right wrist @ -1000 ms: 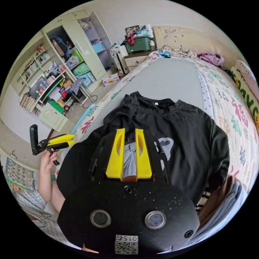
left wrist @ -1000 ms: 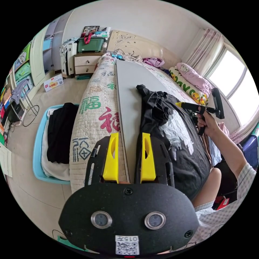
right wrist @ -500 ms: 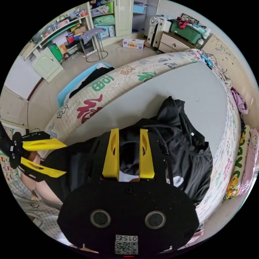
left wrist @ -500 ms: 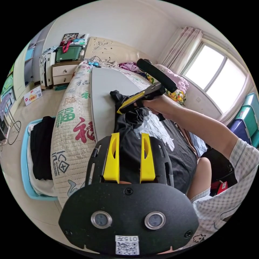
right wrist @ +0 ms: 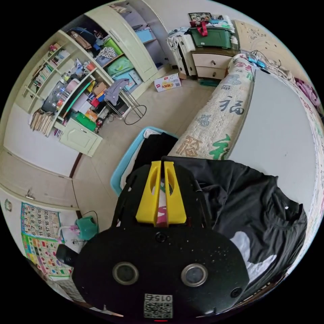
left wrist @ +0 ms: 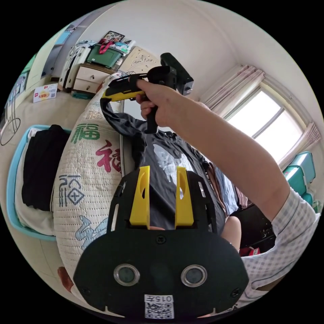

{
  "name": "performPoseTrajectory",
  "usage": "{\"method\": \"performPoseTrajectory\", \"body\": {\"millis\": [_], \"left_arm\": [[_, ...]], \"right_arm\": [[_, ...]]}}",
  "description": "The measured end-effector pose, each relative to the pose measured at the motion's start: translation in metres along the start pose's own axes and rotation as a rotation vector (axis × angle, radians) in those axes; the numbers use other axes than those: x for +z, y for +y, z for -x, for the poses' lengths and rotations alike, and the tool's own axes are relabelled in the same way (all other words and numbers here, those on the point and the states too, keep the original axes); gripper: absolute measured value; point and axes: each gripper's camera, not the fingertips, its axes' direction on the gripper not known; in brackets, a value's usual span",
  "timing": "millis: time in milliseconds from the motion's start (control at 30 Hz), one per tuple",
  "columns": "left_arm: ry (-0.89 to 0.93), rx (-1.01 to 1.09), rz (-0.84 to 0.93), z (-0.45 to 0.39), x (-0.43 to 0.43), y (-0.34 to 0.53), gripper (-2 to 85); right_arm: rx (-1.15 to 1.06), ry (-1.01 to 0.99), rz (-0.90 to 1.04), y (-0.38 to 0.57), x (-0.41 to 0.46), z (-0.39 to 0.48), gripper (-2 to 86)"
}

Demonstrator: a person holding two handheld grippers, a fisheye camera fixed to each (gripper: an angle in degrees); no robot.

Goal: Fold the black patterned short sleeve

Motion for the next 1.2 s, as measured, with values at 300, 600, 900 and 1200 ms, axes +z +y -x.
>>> {"method": "performPoseTrajectory", "body": {"millis": [300,600,900,1200], "left_arm": [[0.099,-0.128,-0.043,0.038,-0.028,-0.011,11.1],[0.082,-0.127,-0.041,0.034,-0.036,-0.022,11.2],[-0.002,-0.178,-0.066,0.047,-0.051,-0.029,11.4],[0.001,-0.202,-0.024,0.047,-0.042,-0.031,11.6]], "right_arm": [[-0.229,0.188,0.065,0.029,-0.009,0.033,8.9],[-0.054,0.202,0.135,0.104,-0.014,-0.060,9.3],[-0.303,0.120,0.132,0.132,-0.049,0.053,-0.4],[-0.549,-0.111,0.454,0.163,-0.052,0.173,4.8]]}}
